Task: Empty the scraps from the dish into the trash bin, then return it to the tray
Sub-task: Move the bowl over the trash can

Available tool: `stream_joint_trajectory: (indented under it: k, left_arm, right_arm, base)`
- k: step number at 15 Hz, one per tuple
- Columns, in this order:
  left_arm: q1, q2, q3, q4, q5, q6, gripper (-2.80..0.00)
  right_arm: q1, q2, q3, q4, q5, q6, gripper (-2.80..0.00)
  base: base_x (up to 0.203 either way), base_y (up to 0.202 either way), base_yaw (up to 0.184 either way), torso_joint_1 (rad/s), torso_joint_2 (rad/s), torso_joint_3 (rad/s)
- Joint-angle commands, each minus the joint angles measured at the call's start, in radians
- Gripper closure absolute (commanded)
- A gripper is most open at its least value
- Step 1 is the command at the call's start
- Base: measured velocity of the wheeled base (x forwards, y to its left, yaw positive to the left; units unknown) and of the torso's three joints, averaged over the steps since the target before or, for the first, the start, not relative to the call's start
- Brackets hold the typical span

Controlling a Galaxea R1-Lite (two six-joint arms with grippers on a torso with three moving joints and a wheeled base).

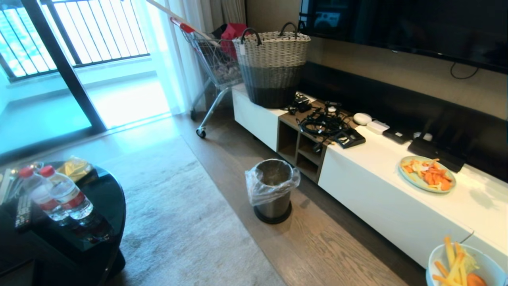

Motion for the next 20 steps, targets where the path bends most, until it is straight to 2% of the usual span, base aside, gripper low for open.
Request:
stream_joint_trajectory:
  k: [1,13,20]
  left_arm:
    - [0.0,0.001,0.0,0.0,0.0,0.0,0.0]
    - [0.0,0.0,0.0,0.0,0.0,0.0,0.0]
    - [0.0,0.0,0.0,0.0,0.0,0.0,0.0]
  right_arm:
    - [0.001,-0.001,0.0,0.003,-0.001,0.004,0.0]
    - [0.001,-0.004,0.0,0.004,-0.001,0.004,0.0]
    - [0.001,-0.047,0.0,0.044,-0.001,0.004,0.0]
  base:
    - [0.181,0.0,0.005,0.002,0.0,-0.002]
    - [0.184,0.0,0.002,0.002,0.0,0.003]
    - [0.015,0.0,0.0,0.002,0.0,0.0]
